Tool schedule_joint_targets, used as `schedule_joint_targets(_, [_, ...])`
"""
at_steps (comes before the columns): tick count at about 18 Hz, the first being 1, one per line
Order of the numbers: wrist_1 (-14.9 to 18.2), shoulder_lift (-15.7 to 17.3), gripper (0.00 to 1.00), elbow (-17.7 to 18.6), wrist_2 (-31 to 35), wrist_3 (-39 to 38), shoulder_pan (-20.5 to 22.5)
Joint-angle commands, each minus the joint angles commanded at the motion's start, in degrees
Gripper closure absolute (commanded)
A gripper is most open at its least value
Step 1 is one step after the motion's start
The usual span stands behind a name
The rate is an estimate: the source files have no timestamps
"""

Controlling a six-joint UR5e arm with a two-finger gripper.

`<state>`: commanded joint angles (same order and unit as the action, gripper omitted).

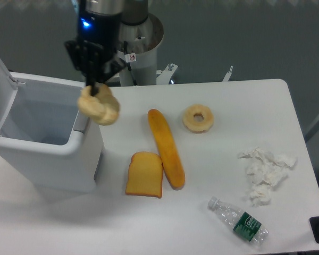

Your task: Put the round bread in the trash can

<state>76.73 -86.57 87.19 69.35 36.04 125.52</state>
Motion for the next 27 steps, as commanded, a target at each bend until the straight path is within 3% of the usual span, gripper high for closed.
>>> schedule_joint_targets(2, [-1.23,-0.09,0.87,0.17,-0.44,-1.23,-1.68])
schedule_joint_targets(3, [-1.58,-0.09,0.75,0.18,-0.44,-1.76,-2.03])
schedule_joint_targets(5, [-2.29,0.00,0.00,0.18,-0.27,-1.94,-3.08])
schedule_joint_targets(11, [-2.90,0.61,0.00,0.26,0.61,-0.72,-3.09])
schedule_joint_targets(14, [-2.90,0.35,0.00,0.44,10.24,3.41,-2.74])
schedule_joint_targets(16, [-2.90,-0.17,0.00,0.53,14.92,3.68,0.76])
schedule_joint_targets(18, [-2.55,-2.19,0.00,0.61,15.03,5.08,6.20])
schedule_joint_targets(23, [-3.96,-5.27,0.00,3.78,17.04,21.84,17.37])
schedule_joint_targets(27, [-4.31,-10.89,0.00,3.87,18.10,30.74,24.67])
